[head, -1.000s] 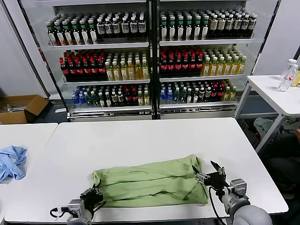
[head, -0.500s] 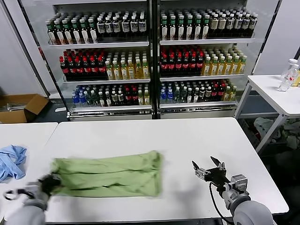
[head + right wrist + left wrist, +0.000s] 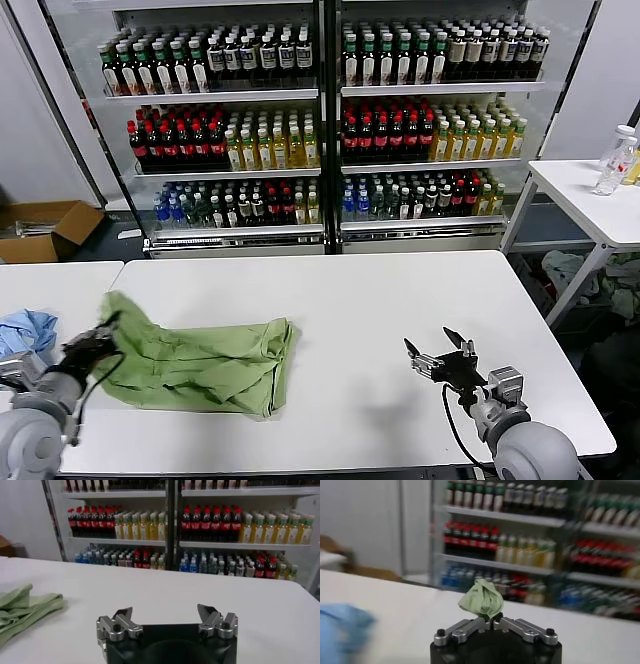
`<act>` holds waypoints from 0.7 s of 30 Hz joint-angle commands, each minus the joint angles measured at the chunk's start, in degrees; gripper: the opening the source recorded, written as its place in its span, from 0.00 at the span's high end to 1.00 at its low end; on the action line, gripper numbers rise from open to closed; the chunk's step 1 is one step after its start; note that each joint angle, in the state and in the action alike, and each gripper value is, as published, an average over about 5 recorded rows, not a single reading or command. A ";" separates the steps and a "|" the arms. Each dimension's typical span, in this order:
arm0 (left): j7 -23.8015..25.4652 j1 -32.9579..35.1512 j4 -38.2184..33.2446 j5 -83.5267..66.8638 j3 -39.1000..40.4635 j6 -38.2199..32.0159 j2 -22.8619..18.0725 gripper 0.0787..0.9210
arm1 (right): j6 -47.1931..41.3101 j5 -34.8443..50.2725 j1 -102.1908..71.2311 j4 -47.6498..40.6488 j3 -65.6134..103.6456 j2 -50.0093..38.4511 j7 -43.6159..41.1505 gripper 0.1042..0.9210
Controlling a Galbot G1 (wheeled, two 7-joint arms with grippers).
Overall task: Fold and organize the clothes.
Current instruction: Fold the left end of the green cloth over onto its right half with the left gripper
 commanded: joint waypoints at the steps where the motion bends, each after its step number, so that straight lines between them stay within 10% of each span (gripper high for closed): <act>1: -2.48 -2.85 -9.21 -11.30 19.56 1.60 -10.71 0.99 | 0.29 -0.71 1.17 0.17 -0.97 0.36 -0.11 0.12; 12: -0.21 -11.18 5.56 15.65 32.26 -0.48 -8.84 0.99 | 0.34 -0.85 0.92 0.58 -0.44 0.05 -0.21 0.12; 21: 2.87 -6.57 -2.14 20.17 29.29 0.55 -6.92 0.73 | 0.32 -0.85 1.29 0.42 -0.13 -0.33 -0.24 0.12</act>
